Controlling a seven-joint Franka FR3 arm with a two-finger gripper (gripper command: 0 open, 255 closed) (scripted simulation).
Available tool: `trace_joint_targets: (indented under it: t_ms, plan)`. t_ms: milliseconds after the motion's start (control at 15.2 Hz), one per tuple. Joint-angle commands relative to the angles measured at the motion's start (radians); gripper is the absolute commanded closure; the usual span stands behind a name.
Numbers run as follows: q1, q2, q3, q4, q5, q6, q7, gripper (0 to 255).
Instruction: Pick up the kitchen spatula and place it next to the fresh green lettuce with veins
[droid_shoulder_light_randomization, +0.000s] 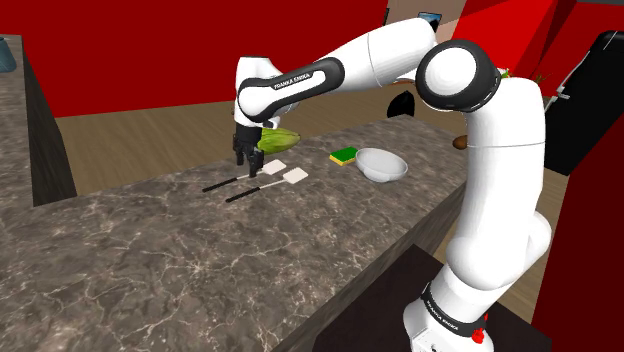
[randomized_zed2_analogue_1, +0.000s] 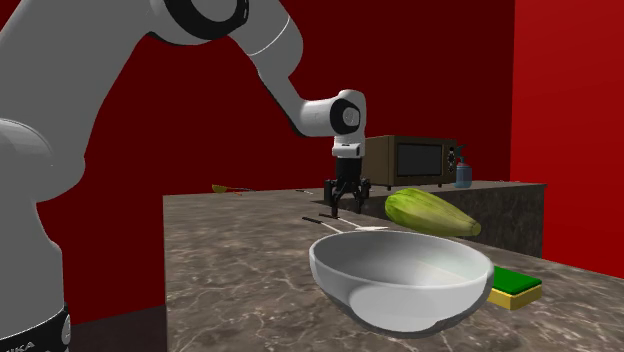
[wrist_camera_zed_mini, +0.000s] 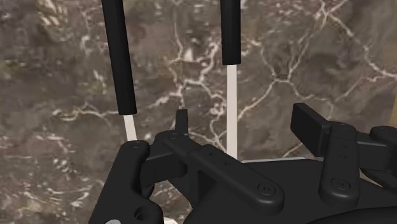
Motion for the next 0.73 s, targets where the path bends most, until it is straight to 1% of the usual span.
trace_joint_targets:
  t_ms: [0,132,396,660]
  plan:
    - [0.0,0.0,0.0,0.0,0.0,0.0,0.0,0]
    - [0.0,0.0,0.0,0.0,0.0,0.0,0.0,0]
    - [-0.013,-0.052,0.015,0.057,0.029,-0.104,-0.018,0]
    - [-0.013,-0.052,0.015,0.057,0.029,-0.104,-0.018,0]
